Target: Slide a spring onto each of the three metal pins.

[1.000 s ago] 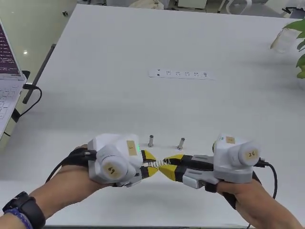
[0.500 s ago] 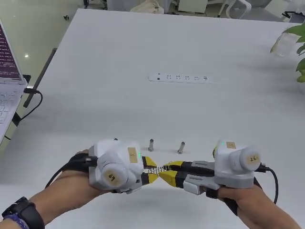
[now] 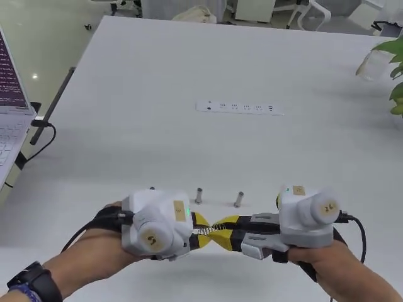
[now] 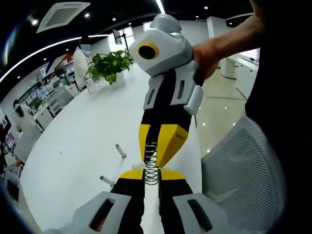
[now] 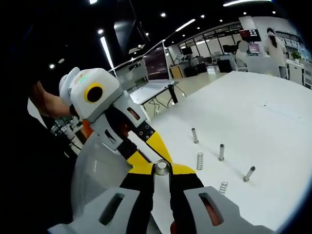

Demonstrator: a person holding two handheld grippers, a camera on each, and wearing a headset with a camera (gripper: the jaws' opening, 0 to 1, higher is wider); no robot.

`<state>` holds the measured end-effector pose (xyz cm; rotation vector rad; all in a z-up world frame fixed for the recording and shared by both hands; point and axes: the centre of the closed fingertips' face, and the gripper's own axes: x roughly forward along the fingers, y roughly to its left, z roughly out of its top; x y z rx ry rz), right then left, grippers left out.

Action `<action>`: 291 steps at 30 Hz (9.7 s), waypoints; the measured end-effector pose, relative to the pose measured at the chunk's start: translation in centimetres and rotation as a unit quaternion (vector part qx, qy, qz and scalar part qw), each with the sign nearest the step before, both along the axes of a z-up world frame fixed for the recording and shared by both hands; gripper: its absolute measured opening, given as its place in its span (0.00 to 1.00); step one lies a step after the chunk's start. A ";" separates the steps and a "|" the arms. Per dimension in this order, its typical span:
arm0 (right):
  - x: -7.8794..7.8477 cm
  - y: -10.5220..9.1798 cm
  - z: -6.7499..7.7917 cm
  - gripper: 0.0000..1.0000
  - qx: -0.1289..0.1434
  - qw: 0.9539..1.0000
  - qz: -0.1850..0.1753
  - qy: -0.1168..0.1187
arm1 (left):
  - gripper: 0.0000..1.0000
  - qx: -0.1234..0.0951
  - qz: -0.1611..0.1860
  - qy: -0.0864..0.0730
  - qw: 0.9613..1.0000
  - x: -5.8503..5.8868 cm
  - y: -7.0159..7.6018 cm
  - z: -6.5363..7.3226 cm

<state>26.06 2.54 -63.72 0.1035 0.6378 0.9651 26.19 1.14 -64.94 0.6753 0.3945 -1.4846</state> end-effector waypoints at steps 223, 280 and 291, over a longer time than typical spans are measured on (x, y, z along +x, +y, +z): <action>15.2 9.3 -8.4 0.08 -0.389 0.806 0.440 -0.078 | 0.55 -0.113 0.372 0.118 0.914 4.0 19.1 -2.7; 14.7 10.2 -12.8 0.09 -0.415 0.774 0.474 -0.063 | 0.55 -0.112 0.381 0.126 0.909 4.2 19.6 -3.1; 14.8 10.2 -13.3 0.09 -0.416 0.773 0.475 -0.062 | 0.55 -0.111 0.383 0.127 0.908 4.2 19.6 -3.1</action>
